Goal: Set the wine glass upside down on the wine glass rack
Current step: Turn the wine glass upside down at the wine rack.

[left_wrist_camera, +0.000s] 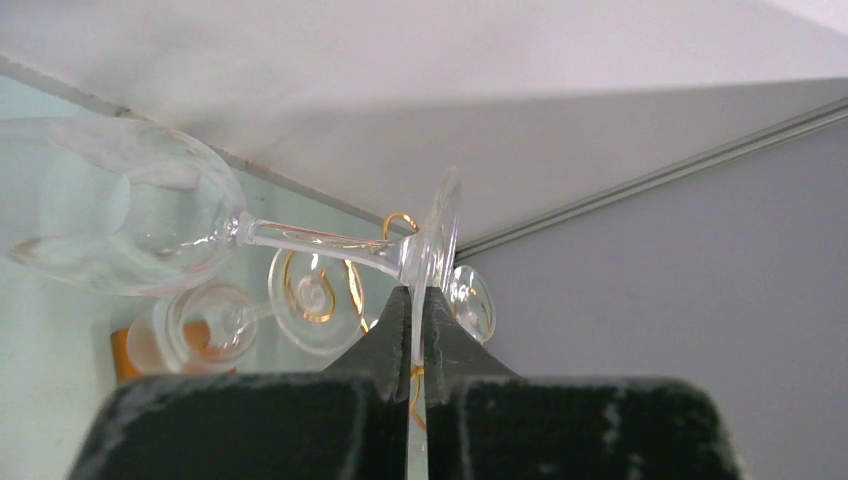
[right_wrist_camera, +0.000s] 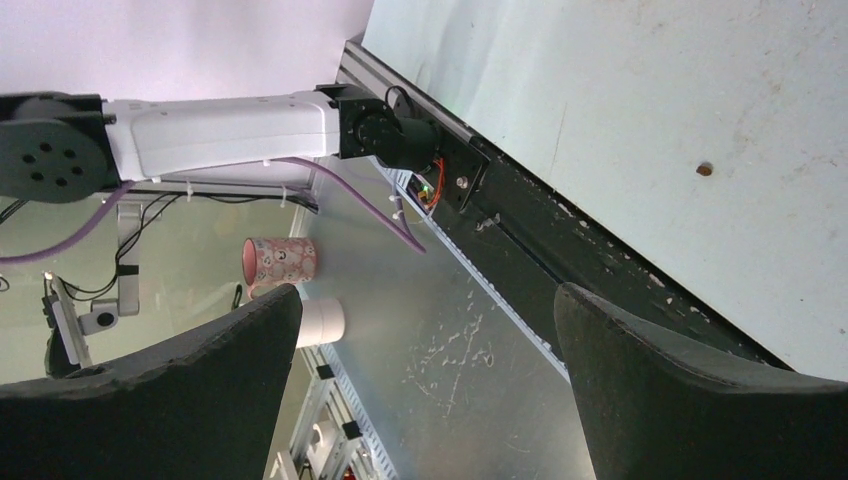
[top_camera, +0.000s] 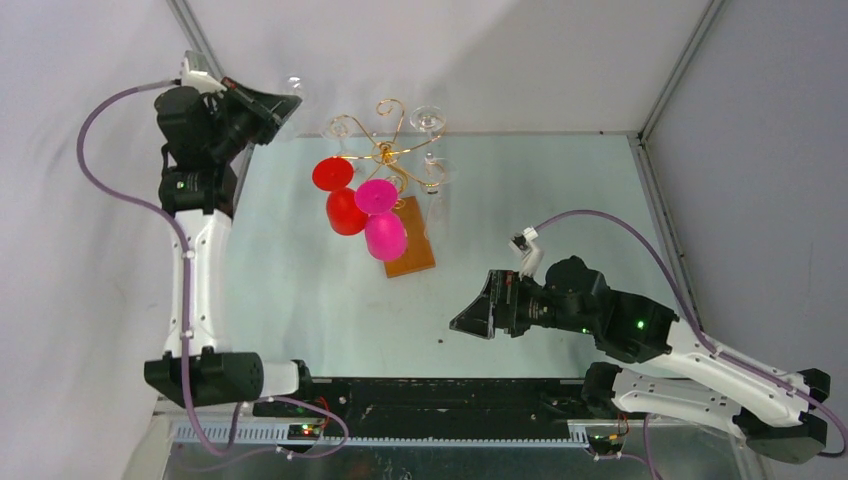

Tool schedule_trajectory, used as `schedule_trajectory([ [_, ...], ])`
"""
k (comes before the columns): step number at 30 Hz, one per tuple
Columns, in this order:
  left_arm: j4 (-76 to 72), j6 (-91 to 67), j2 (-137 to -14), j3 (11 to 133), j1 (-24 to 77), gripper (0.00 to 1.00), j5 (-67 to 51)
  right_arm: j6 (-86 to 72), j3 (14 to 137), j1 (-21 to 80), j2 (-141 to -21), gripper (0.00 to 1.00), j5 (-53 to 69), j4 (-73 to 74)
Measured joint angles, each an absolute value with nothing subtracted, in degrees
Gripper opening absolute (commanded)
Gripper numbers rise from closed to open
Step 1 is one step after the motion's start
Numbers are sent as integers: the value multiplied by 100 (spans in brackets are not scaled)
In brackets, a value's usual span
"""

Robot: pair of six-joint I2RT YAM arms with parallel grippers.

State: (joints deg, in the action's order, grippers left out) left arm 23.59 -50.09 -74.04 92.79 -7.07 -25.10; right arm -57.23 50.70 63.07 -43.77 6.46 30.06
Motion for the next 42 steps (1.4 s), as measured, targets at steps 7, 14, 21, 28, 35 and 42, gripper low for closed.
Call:
schedule_trajectory([
  [7,1949,-5273,-8176,9524,-694,0,-2849,-5723,5070,6302,-4431,99,646,3006],
  [14,1940,-5365,-8877,10235,-486,0,-3079,-5721,5070,6302,-4510,99,646,3006],
  [21,1946,-5363,-9247,10678,-196,0,-3181,-5721,5070,6302,-4521,99,648,3006],
  [28,1979,-5360,-9633,10877,5,0,-3223,-5721,5070,6302,-4508,99,644,3015],
  [35,2018,-5360,-9854,10888,244,0,-3334,-5719,5070,6302,-4418,99,624,3100],
  [42,2053,-5358,-9863,10888,381,0,-3367,-5699,5070,6302,-4418,99,620,3166],
])
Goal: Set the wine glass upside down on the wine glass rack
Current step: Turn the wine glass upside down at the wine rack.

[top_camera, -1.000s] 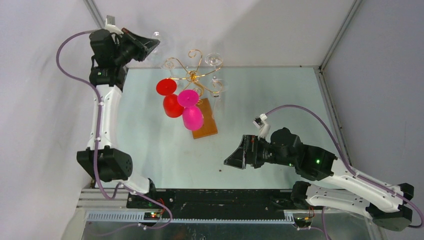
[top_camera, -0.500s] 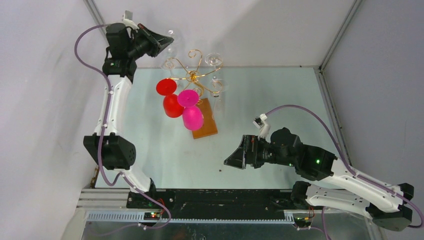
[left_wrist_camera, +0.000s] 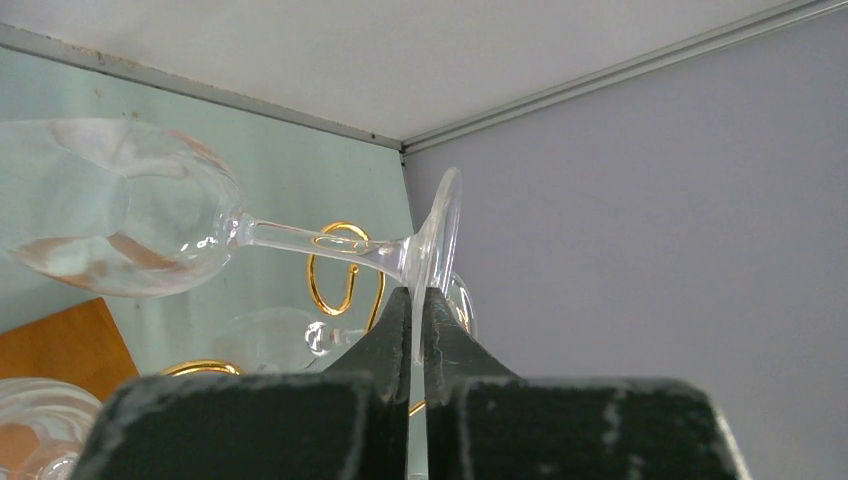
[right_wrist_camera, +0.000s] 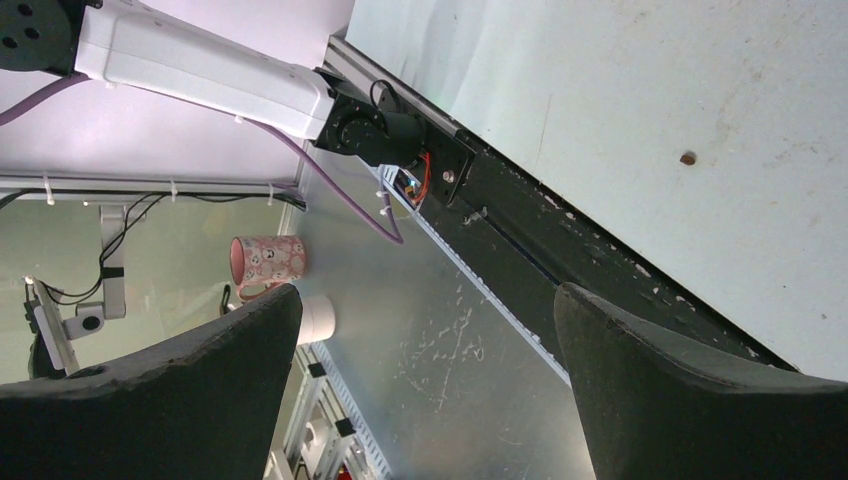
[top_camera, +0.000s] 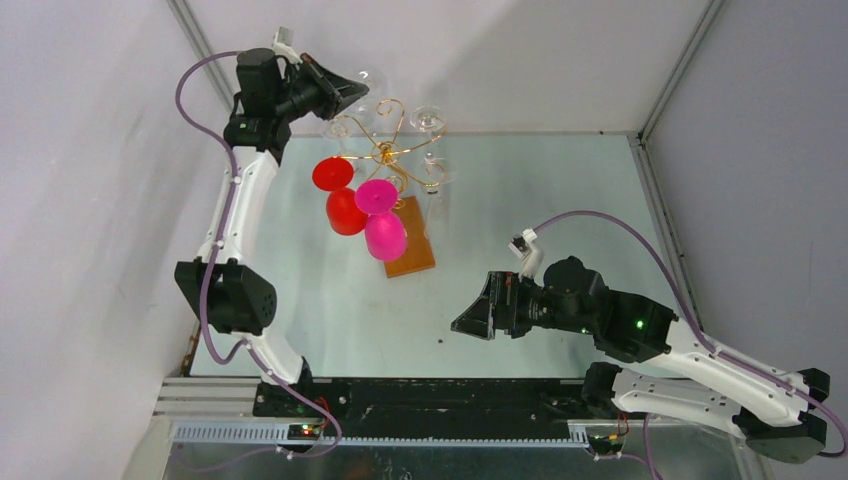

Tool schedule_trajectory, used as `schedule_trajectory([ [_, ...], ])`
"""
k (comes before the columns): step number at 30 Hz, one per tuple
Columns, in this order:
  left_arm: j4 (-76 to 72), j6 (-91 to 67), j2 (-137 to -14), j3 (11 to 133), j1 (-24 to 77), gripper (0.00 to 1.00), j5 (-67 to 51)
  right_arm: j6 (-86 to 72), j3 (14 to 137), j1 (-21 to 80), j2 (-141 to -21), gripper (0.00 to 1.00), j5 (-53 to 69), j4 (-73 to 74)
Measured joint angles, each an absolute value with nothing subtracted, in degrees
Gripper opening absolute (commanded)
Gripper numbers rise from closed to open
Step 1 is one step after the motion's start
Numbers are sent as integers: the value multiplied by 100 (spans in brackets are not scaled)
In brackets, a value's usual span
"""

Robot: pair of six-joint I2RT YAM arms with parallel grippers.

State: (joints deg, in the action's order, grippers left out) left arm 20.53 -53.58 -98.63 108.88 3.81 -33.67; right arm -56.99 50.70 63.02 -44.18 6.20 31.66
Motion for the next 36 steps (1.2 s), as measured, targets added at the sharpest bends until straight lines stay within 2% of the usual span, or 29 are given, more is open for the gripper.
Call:
schedule_trajectory([
  [23,2421,-5463,-9721,10724,624,0,-3435,-5697,5070,6302,-4386,99,491,3245],
  [36,2290,-5655,-9371,10151,854,0,-3594,-5695,5070,6302,-4386,100,467,3249],
])
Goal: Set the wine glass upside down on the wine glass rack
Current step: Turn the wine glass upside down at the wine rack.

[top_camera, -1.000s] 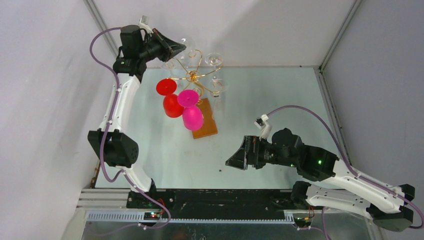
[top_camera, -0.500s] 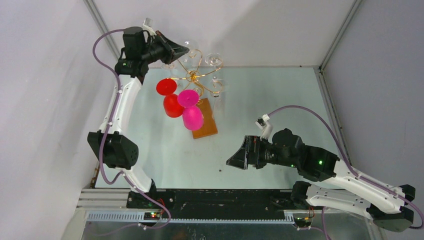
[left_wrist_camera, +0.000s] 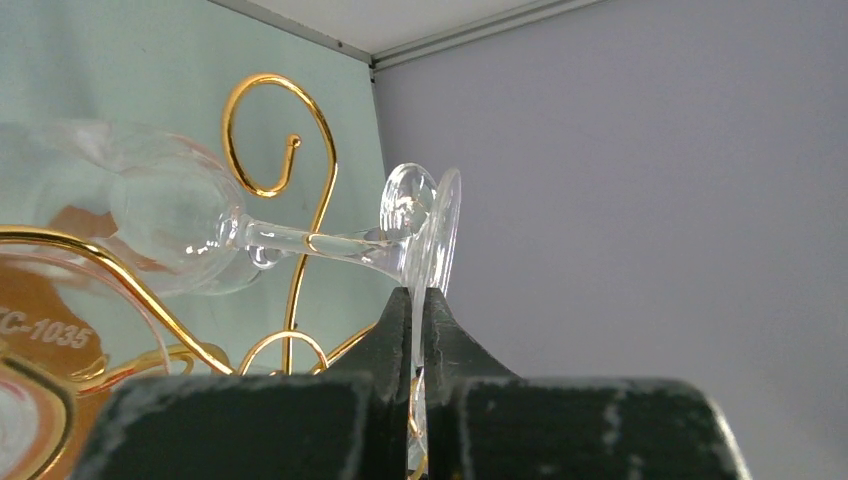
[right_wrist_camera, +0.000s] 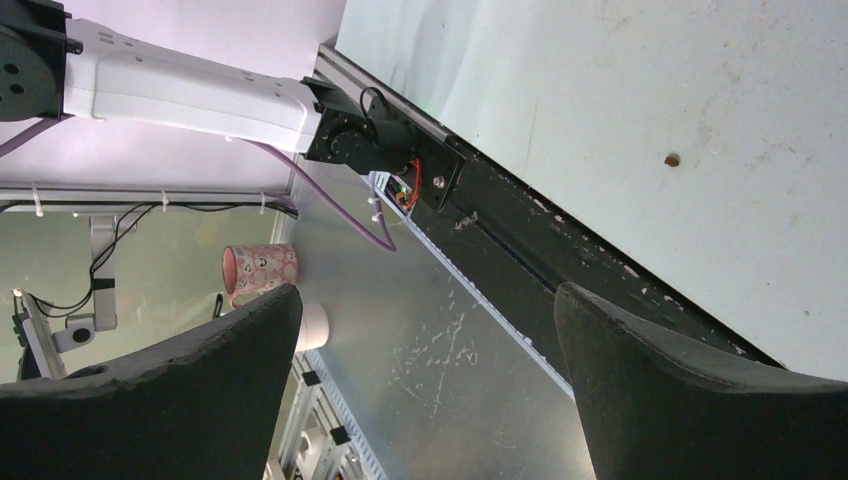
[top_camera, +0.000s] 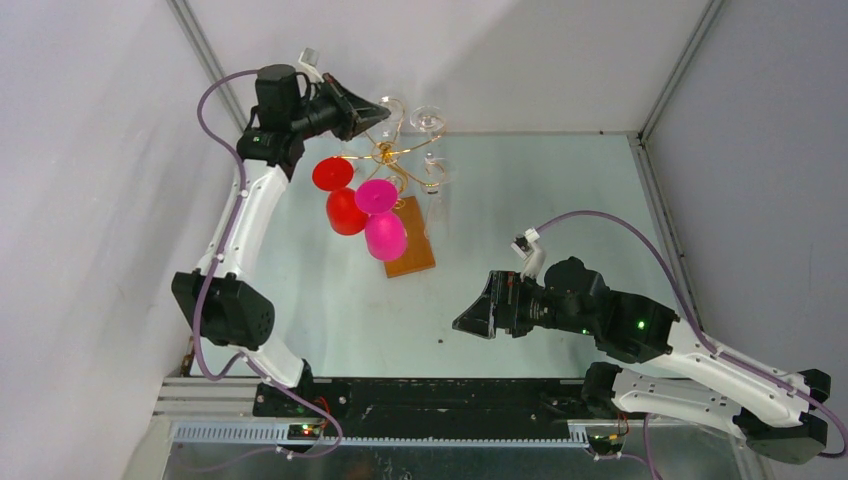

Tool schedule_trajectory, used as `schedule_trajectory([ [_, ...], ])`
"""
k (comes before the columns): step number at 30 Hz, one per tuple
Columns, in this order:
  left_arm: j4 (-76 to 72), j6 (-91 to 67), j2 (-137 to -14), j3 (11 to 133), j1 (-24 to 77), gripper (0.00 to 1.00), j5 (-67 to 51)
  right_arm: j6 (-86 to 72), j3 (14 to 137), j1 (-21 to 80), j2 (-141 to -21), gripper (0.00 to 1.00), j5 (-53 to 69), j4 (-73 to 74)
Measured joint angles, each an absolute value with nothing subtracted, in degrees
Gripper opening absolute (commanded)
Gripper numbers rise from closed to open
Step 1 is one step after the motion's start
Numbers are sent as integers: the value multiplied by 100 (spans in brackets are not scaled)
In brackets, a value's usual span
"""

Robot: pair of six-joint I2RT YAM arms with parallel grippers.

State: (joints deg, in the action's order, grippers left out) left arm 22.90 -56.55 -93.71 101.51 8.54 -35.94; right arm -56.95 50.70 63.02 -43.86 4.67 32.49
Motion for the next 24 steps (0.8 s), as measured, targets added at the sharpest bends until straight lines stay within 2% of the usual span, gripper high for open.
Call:
schedule_trajectory([
  [24,1728,-6106,-9655,10230,926,0,-3688,-5590,5070,6302,-4244,100,403,3277],
])
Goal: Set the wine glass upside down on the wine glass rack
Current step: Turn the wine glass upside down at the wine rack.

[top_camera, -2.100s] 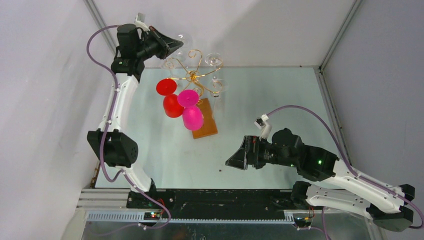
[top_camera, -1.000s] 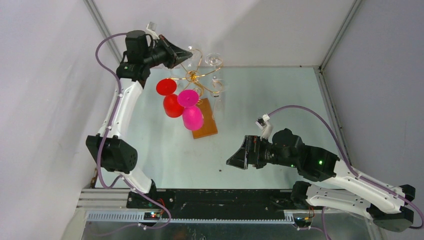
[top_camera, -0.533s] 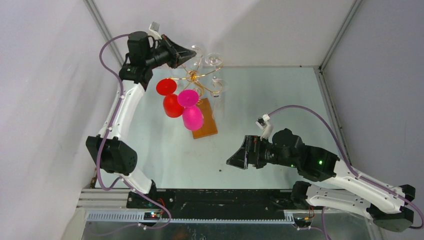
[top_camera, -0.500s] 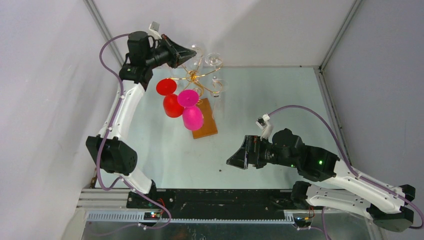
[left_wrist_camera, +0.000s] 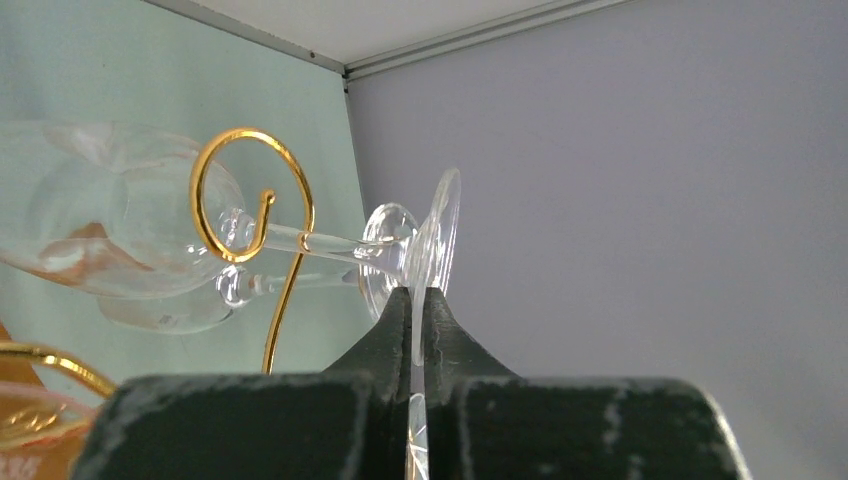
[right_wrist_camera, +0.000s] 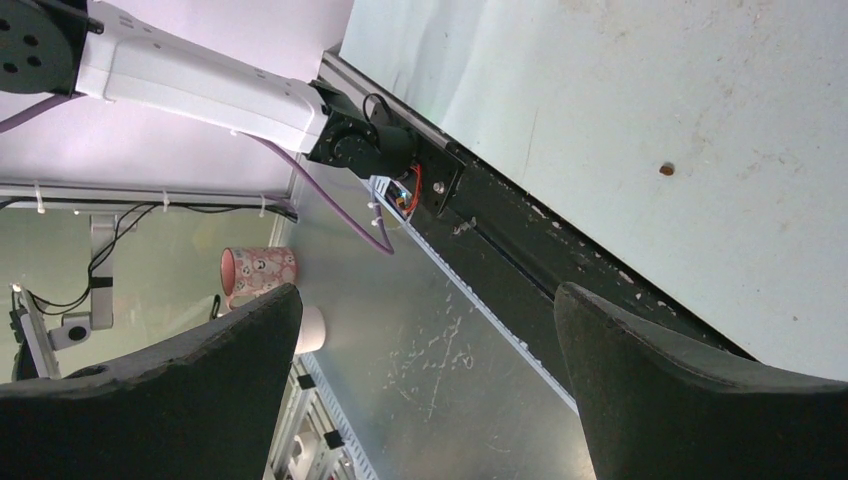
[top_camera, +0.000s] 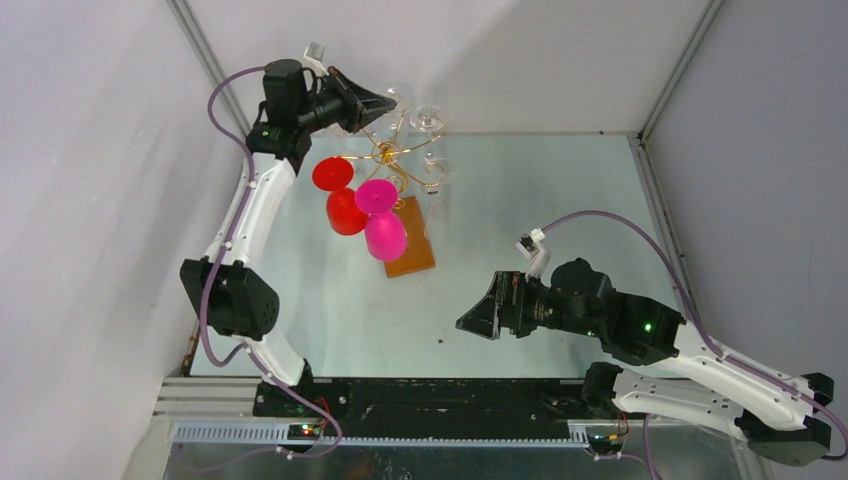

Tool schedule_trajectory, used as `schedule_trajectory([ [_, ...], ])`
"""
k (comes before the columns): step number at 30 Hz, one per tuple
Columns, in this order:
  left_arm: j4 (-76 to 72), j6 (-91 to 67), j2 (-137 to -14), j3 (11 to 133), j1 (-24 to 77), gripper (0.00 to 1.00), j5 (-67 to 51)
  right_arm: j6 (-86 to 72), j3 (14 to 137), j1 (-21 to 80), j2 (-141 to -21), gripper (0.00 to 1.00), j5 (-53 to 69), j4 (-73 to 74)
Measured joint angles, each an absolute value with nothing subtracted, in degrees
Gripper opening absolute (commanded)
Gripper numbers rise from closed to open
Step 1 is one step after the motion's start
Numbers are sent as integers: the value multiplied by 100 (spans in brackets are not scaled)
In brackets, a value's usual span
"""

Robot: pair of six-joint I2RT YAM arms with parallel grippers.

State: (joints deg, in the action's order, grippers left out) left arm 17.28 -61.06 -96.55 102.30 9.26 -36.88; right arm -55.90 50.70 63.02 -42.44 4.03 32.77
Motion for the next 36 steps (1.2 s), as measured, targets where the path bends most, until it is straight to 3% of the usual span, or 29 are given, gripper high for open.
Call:
schedule_trajectory([
  [12,1719,-6265,-10143,10951,928,0,-3686,-5586,5070,6274,-4136,99,338,3441],
  [36,1817,-6357,-10401,11061,762,0,-3658,-5561,5070,6163,-3933,100,272,3636],
])
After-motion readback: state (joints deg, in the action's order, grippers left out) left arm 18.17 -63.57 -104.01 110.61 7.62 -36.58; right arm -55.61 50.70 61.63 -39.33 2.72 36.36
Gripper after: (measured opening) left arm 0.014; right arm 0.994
